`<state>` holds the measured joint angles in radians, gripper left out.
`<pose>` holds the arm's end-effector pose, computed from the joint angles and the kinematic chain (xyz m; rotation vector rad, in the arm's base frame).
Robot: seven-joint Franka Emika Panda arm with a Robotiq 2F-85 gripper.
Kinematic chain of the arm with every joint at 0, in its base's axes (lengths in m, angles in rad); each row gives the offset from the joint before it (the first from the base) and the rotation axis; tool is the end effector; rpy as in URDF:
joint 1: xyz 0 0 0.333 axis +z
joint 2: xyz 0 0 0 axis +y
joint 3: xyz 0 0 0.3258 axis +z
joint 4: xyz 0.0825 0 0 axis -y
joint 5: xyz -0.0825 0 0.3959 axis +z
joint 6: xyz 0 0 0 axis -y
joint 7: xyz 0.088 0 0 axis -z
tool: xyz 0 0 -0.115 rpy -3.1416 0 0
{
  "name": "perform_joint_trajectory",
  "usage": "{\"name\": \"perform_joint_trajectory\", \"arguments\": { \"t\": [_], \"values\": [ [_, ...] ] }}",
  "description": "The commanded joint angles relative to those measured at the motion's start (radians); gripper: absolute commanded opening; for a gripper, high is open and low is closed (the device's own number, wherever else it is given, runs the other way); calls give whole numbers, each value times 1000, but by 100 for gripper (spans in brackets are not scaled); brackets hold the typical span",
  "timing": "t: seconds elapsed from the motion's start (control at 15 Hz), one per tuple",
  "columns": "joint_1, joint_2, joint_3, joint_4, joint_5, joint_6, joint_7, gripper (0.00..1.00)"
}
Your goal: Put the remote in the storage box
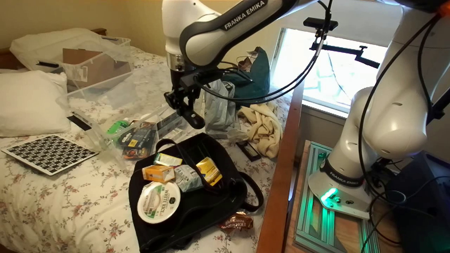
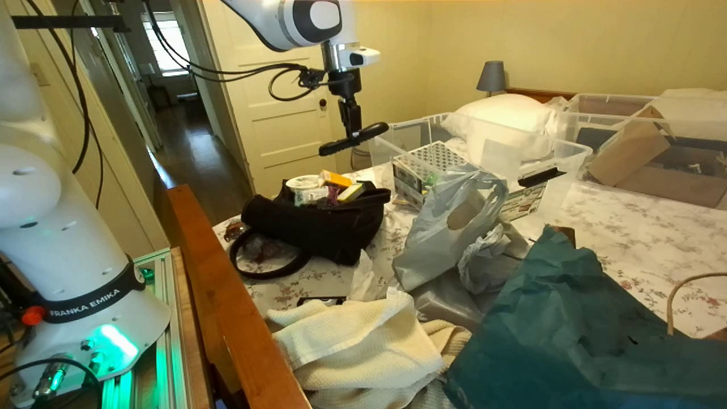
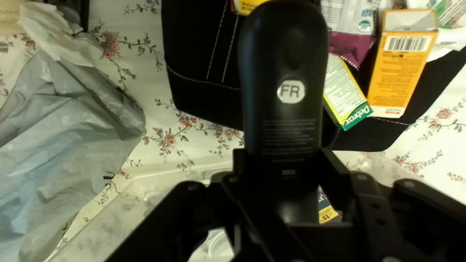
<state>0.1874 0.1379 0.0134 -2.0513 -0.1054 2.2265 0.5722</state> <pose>0.5782 0.1135 0.3706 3.0406 -0.4733 0.1013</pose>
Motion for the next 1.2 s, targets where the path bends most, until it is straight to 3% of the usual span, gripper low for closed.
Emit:
{"name": "perform_joint_trajectory", "arguments": {
  "t": [0.0, 0.4, 1.0, 1.07, 1.13],
  "values": [
    [-16, -76, 8, 7, -100, -70, 24, 26],
    [-50, -33, 19, 187, -167, -176, -130, 26],
    [-33, 186, 26, 508, -189, -212, -335, 26],
    [-40, 103, 20, 391, -164, -163, -301, 26],
    [-38, 122, 19, 409, -163, -164, -305, 51]
  ]
}}
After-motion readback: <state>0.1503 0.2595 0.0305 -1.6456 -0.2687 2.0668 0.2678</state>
